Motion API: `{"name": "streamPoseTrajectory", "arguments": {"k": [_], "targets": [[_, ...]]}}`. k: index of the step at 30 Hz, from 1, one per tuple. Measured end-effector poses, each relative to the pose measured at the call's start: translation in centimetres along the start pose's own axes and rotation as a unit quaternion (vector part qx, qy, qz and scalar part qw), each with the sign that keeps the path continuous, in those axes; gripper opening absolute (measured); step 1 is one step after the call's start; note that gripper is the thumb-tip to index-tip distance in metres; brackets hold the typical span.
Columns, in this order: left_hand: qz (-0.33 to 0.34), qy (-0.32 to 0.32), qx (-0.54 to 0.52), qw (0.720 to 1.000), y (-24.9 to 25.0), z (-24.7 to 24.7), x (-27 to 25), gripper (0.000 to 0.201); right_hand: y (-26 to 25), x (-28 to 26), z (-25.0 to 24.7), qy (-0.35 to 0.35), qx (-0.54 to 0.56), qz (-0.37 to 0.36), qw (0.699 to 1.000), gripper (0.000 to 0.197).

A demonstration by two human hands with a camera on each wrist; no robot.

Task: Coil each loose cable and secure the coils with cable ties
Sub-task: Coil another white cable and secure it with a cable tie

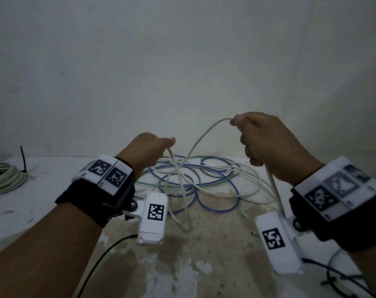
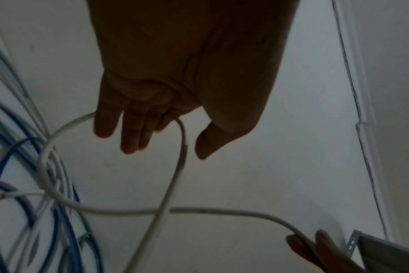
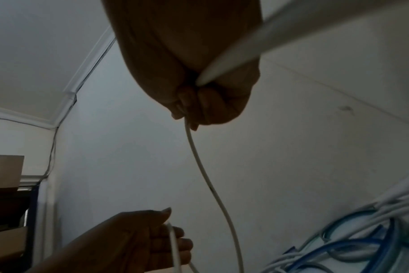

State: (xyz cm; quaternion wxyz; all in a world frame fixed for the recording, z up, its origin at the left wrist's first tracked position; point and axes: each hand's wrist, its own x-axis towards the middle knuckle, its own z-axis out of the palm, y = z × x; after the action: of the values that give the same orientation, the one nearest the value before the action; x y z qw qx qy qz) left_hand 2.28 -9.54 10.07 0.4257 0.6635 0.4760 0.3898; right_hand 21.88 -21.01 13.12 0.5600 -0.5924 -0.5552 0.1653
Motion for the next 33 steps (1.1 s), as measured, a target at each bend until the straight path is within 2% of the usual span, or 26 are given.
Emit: {"name": "streamPoseTrajectory", "arguments": {"k": [2, 3, 5, 6, 7, 8, 9, 10, 11, 12, 13, 15, 17, 20, 23, 24, 26, 28, 29, 31, 33], "targets": [[-0.019, 0.021, 0.097, 0.995, -0.3, -0.4, 0.0, 0.051, 0.3, 0.1, 0.8, 0.013, -0.023, -0.003, 1.000, 0.039], [-0.030, 0.039, 0.172, 0.984, -0.5, -0.6, -0.1, 0.055, 0.4, 0.2, 1.2, 0.015, -0.025, 0.005, 1.000, 0.040], [-0.022, 0.103, 0.308, 0.946, -0.6, -0.9, -0.5, 0.065, 0.1, 0.1, 2.0, 0.002, -0.004, 0.021, 1.000, 0.028], [-0.002, 0.133, 0.327, 0.936, -0.3, -0.8, -1.1, 0.068, 0.0, 0.0, 2.3, -0.010, 0.006, 0.021, 1.000, 0.024], [0.027, 0.147, 0.324, 0.934, 0.1, -0.7, -1.6, 0.062, 0.0, -0.2, 2.7, -0.023, 0.010, 0.012, 1.000, 0.023], [0.057, 0.129, 0.285, 0.948, 0.5, -0.5, -2.2, 0.051, -0.1, -0.4, 3.1, -0.037, 0.012, -0.003, 0.999, 0.023], [0.060, 0.071, 0.195, 0.976, 1.0, -0.1, -2.7, 0.047, -0.2, -0.7, 3.5, -0.046, 0.016, -0.020, 0.999, 0.021], [0.027, -0.010, 0.072, 0.997, 1.4, 0.5, -3.4, 0.049, -0.3, -0.9, 3.9, -0.053, 0.016, -0.035, 0.998, 0.019], [-0.024, -0.093, -0.037, 0.995, 1.7, 1.1, -4.1, 0.051, -0.3, -1.2, 4.4, -0.058, -0.003, -0.050, 0.997, 0.018], [-0.049, -0.147, -0.111, 0.982, 1.8, 1.6, -4.5, 0.050, -0.3, -1.4, 4.9, -0.065, -0.039, -0.065, 0.995, 0.016], [-0.041, -0.167, -0.156, 0.973, 1.8, 2.0, -4.7, 0.046, -0.2, -1.7, 5.5, -0.078, -0.076, -0.073, 0.991, 0.014], [0.005, -0.123, -0.221, 0.968, 1.9, 2.8, -4.5, 0.034, 0.3, -2.6, 6.3, -0.109, -0.117, -0.062, 0.985, 0.012], [0.018, -0.029, -0.289, 0.957, 2.3, 2.8, -4.0, 0.028, 1.0, -3.8, 6.7, -0.133, -0.137, -0.054, 0.980, 0.013], [0.000, 0.063, -0.414, 0.908, 2.0, 0.6, -2.0, 0.028, 2.7, -5.3, 6.1, -0.199, -0.224, -0.078, 0.951, 0.031], [-0.013, 0.128, -0.493, 0.860, 1.3, -2.5, -0.6, 0.030, 4.8, -5.8, 4.6, -0.255, -0.309, -0.044, 0.915, 0.039], [-0.011, 0.145, -0.491, 0.859, 1.1, -3.0, -0.4, 0.029, 5.5, -5.7, 4.2, -0.255, -0.326, -0.026, 0.910, 0.041], [-0.010, 0.142, -0.424, 0.895, 0.9, -2.4, -0.8, 0.030, 6.3, -5.2, 3.8, -0.219, -0.350, -0.025, 0.911, 0.044], [-0.016, 0.079, -0.347, 0.934, 0.8, -0.4, -2.1, 0.028, 6.2, -4.7, 4.1, -0.185, -0.356, -0.063, 0.914, 0.046], [-0.012, 0.053, -0.333, 0.941, 0.8, 0.8, -2.9, 0.025, 6.0, -4.6, 4.6, -0.182, -0.360, -0.081, 0.912, 0.047], [0.003, 0.041, -0.348, 0.936, 1.0, 2.3, -3.9, 0.023, 5.7, -4.8, 5.4, -0.188, -0.365, -0.095, 0.907, 0.048], [0.013, 0.056, -0.381, 0.923, 1.0, 2.1, -3.8, 0.025, 6.1, -5.1, 5.8, -0.191, -0.386, -0.079, 0.899, 0.048]]}}
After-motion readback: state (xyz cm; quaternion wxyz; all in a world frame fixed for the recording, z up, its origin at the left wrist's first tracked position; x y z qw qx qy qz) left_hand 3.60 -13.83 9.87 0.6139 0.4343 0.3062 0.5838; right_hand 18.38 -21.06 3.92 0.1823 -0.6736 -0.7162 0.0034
